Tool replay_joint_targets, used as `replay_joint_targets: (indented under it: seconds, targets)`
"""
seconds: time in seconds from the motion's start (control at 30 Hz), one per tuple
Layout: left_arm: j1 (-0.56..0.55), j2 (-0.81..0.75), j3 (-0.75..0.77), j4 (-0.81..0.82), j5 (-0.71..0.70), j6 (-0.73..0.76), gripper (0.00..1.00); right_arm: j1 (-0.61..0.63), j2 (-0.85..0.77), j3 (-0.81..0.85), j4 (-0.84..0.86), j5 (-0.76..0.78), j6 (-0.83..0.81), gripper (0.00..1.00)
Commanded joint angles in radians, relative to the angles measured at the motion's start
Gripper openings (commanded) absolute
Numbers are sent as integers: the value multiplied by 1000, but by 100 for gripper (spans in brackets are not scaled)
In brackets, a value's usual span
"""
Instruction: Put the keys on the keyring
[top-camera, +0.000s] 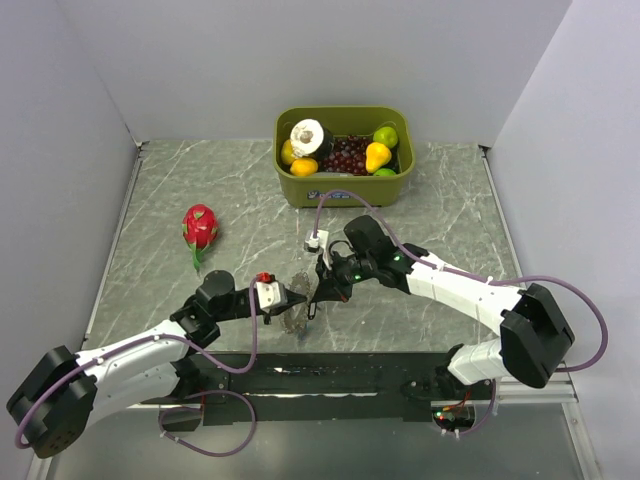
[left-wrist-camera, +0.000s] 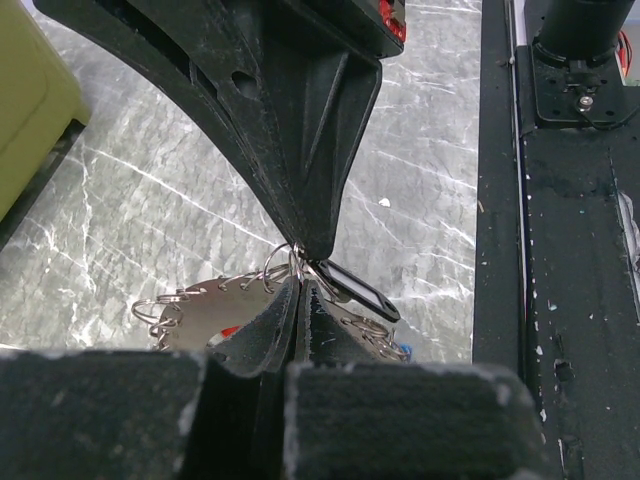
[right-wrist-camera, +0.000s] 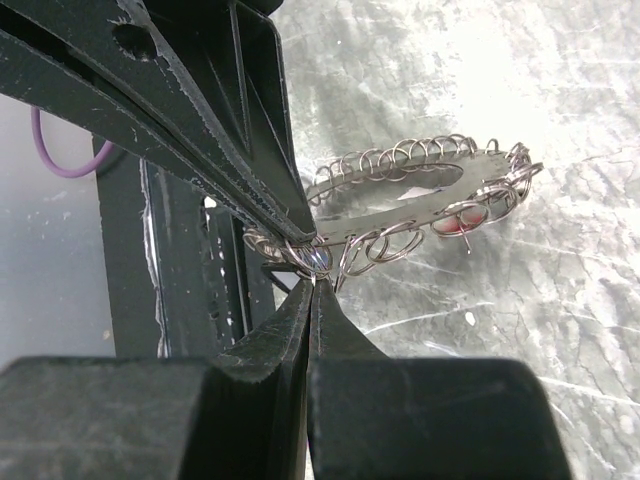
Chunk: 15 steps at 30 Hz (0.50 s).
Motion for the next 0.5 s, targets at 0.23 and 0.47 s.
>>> replay_joint_targets:
  seconds: [0.23,0.47]
  targets:
    - [-6,-86,-46,188,26,-13,1,-4,-14,-13,36,-5,3,0]
    - [-8,-82,-46,199,43,-13,1,-7,-39,-16,38,-17,8,10]
